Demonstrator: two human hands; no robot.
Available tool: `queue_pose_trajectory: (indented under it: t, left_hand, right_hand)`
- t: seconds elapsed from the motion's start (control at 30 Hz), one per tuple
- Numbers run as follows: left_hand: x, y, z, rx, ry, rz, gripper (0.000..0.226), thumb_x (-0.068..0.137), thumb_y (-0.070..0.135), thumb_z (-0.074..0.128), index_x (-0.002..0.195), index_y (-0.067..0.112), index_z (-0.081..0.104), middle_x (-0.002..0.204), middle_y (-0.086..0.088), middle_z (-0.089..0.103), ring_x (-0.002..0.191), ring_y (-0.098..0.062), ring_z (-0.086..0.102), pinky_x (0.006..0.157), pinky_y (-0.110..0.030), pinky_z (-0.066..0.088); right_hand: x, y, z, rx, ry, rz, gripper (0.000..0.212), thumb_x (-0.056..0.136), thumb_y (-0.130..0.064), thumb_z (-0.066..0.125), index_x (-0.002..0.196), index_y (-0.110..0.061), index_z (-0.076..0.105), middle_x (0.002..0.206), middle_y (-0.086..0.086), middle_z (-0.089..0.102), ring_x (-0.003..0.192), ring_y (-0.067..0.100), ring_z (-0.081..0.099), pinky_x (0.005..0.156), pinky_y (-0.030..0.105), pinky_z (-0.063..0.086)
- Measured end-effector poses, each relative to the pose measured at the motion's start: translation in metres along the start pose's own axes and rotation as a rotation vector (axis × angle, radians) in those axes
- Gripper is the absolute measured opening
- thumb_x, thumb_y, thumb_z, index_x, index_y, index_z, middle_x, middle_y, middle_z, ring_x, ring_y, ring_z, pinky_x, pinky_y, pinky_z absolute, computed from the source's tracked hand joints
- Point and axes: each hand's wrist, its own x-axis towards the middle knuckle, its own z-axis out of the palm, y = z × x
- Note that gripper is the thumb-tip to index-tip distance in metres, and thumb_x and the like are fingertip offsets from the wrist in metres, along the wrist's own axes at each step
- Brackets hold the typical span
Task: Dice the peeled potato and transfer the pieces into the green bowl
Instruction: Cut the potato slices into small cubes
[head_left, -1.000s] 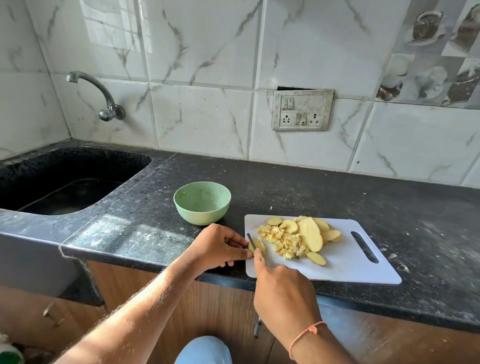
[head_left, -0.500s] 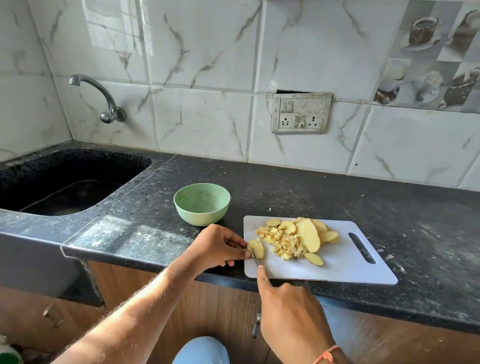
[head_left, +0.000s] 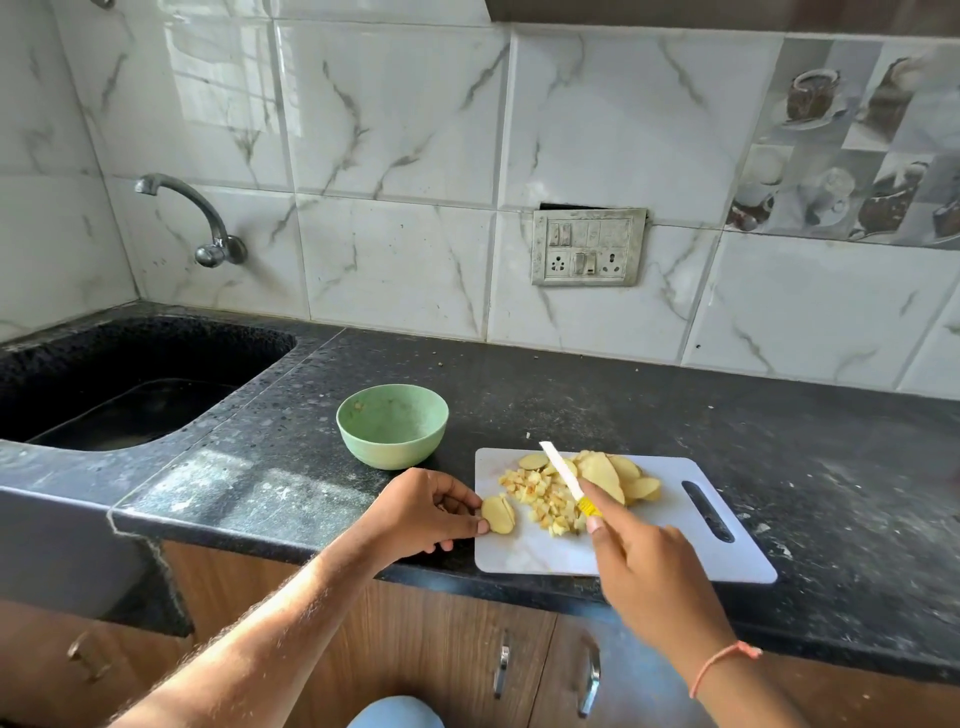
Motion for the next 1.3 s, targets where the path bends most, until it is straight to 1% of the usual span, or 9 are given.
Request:
queue_pose_trajectory:
  t: [0.13,0.2,0.47,0.63,0.73,0.8,0.87,1.2,1.3]
  left_hand:
    - [-0.003,-0.004,0.001,0.008,0.023,0.08,0.043,0.079,0.031,0.093,0.115,0.035,0.07,0.097,0.009,0.074,0.056,-0.009,0.061,0.047,-0.024,0.047]
    - [-0.002,-0.006,0.001,0.048,0.039,0.148,0.056,0.076,0.032,0.095,0.123,0.041,0.066,0.111,0.014,0.069,0.055,-0.006,0.056,0.051,-0.022,0.047]
    - [0.013,0.025,-0.013,0.459,-0.214,0.233,0.063,0.082,0.039,0.082,0.138,0.052,0.055,0.133,0.03,0.048,0.085,-0.005,0.065,0.081,-0.023,0.055]
    - [0.024,0.05,-0.021,0.672,-0.39,0.297,0.053,0.089,0.038,0.079,0.136,0.053,0.058,0.139,0.029,0.048,0.083,0.019,0.057,0.073,-0.009,0.04]
    - [0.031,0.058,-0.022,0.738,-0.424,0.306,0.052,0.088,0.042,0.081,0.134,0.055,0.059,0.14,0.03,0.047,0.081,0.025,0.055,0.074,-0.011,0.038]
    - [0.033,0.062,-0.023,0.771,-0.427,0.315,0.049,0.088,0.045,0.082,0.131,0.055,0.06,0.137,0.032,0.047,0.082,0.021,0.056,0.073,-0.012,0.039]
    - [0.033,0.063,-0.024,0.789,-0.395,0.338,0.046,0.085,0.049,0.083,0.127,0.054,0.063,0.132,0.033,0.049,0.083,0.019,0.056,0.071,-0.013,0.039]
    - [0.028,0.036,-0.008,0.694,-0.155,0.381,0.04,0.072,0.067,0.082,0.103,0.043,0.075,0.118,0.034,0.05,0.077,0.007,0.059,0.067,-0.025,0.051]
    - [0.018,0.027,0.001,0.593,-0.072,0.349,0.041,0.067,0.066,0.085,0.097,0.04,0.078,0.118,0.032,0.052,0.072,-0.003,0.062,0.066,-0.024,0.052]
  right_hand:
    - [0.015,0.039,0.005,0.432,-0.022,0.082,0.043,0.106,-0.026,0.055,0.135,-0.057,0.059,0.083,0.011,0.073,0.073,0.035,0.064,0.063,0.031,0.05]
    - [0.02,0.045,0.007,0.502,-0.047,0.097,0.039,0.106,-0.027,0.055,0.135,-0.053,0.062,0.116,0.03,0.062,0.104,0.048,0.058,0.079,0.029,0.056]
    - [0.02,0.055,0.014,0.575,-0.062,0.113,0.039,0.104,-0.036,0.058,0.142,-0.046,0.058,0.109,0.019,0.073,0.095,0.042,0.067,0.089,0.041,0.058]
    - [0.02,0.055,0.013,0.591,-0.056,0.139,0.038,0.107,-0.029,0.054,0.141,-0.046,0.06,0.101,0.022,0.073,0.087,0.047,0.062,0.081,0.055,0.057]
    - [0.02,0.058,0.013,0.607,-0.059,0.129,0.039,0.107,-0.025,0.054,0.141,-0.042,0.06,0.062,0.002,0.056,0.052,0.028,0.045,0.054,0.029,0.048]
    - [0.021,0.057,0.014,0.631,-0.064,0.128,0.038,0.107,-0.029,0.055,0.139,-0.047,0.061,0.092,0.019,0.074,0.077,0.043,0.063,0.075,0.045,0.06]
    - [0.021,0.057,0.015,0.642,-0.074,0.107,0.038,0.106,-0.032,0.055,0.136,-0.055,0.059,0.119,0.032,0.06,0.108,0.052,0.055,0.094,0.063,0.05]
    - [0.021,0.055,0.014,0.65,-0.087,0.096,0.039,0.107,-0.034,0.054,0.136,-0.059,0.057,0.121,0.033,0.057,0.113,0.056,0.051,0.094,0.068,0.045]
    - [0.02,0.054,0.012,0.646,-0.058,0.096,0.038,0.107,-0.032,0.054,0.136,-0.055,0.059,0.114,0.027,0.066,0.105,0.049,0.06,0.09,0.053,0.055]
